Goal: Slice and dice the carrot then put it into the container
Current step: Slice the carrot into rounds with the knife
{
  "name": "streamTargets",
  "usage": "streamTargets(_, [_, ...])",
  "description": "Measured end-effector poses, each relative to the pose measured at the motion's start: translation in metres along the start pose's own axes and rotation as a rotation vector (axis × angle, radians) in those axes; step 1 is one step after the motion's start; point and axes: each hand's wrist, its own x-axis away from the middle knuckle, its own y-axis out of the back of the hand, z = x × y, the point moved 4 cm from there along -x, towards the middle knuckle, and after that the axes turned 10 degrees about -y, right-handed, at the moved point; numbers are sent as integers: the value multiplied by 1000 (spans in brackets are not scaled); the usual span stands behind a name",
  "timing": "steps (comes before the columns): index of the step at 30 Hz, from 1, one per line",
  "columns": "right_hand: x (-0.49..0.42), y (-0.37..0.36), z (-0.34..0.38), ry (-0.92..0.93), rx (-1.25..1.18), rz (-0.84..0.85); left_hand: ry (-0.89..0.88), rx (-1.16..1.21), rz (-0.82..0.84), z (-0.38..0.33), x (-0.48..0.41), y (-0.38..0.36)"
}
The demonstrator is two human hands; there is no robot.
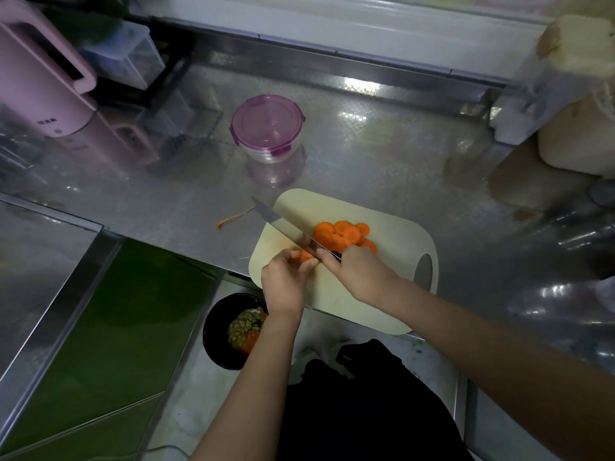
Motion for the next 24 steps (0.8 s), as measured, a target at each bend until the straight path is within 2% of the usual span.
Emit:
streamTargets(2, [-2,0,8,2,72,9,-2,-7,9,0,2,0])
streamTargets(5, [-6,2,12,-26,54,25,1,-1,5,-1,5,1])
streamTargets(10, [-5,7,15,58,7,-20,12,-13,0,-3,5,1])
streamTargets(14, [-8,2,12,-22,13,22,14,-34,9,-6,5,2])
streamTargets(19, [-1,1,-9,71,10,30,26,-58,18,-10,2,5])
streamTargets(24, [21,4,-32,-48,-53,121,7,-81,24,-12,3,7])
